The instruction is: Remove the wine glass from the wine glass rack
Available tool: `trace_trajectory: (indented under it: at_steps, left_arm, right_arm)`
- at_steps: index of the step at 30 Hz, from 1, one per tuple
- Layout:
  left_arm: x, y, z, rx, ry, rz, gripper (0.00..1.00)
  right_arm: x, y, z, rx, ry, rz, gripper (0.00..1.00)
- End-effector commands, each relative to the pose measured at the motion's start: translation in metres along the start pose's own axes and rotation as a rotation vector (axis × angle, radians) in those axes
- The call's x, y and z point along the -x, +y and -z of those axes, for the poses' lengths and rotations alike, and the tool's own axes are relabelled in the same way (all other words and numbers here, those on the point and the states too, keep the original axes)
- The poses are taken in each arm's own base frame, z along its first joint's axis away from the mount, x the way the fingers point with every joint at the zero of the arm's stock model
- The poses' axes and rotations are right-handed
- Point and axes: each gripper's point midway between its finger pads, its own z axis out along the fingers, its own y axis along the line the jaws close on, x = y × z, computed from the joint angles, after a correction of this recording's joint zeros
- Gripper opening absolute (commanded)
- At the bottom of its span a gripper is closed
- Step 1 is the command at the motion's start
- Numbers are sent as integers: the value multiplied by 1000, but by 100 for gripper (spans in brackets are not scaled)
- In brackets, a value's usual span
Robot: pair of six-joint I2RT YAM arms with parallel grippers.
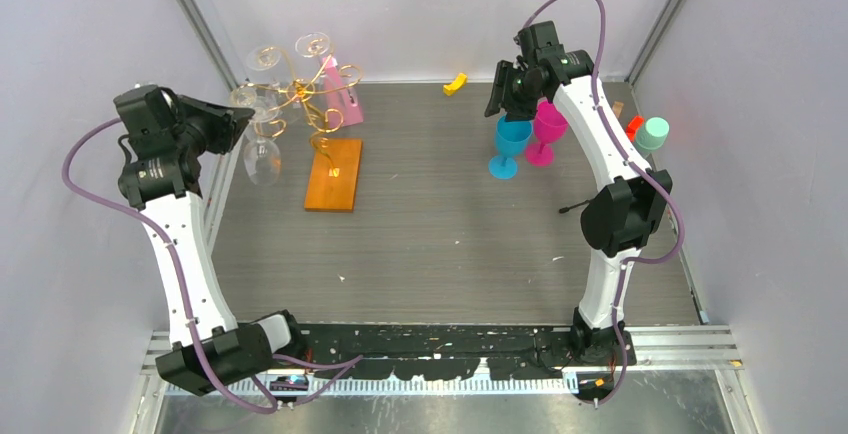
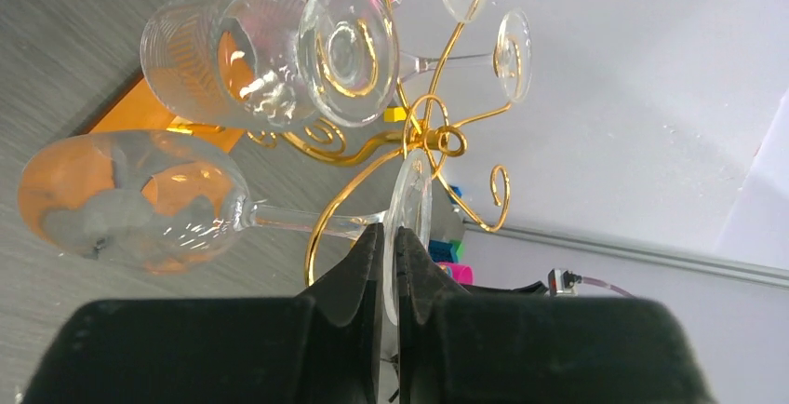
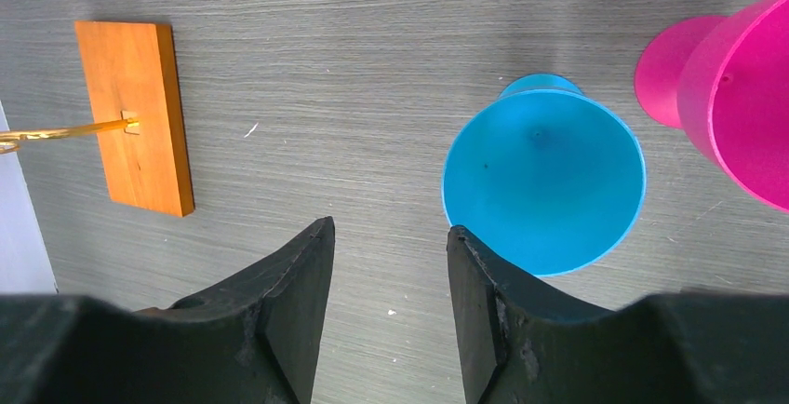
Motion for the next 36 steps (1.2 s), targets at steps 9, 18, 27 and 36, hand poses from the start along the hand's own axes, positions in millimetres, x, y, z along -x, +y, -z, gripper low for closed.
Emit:
trace_trajectory:
  at_steps: [9,18,27,36]
  left_arm:
    - [5,-62,-9,-318,53,9,0]
    - [-29,-75,-12,-362,180,34,0]
    - [-41,-75,3,-330,193,65,0]
    - [-63,-56,21,-253,205,101,0]
  right_arm:
    - [11,14,15,70,-47,11,54]
    - [9,27,15,141,-32,8,57]
    - [5,48,20,260,-11,-3,59]
    - [-20,121,43,652,57,43,59]
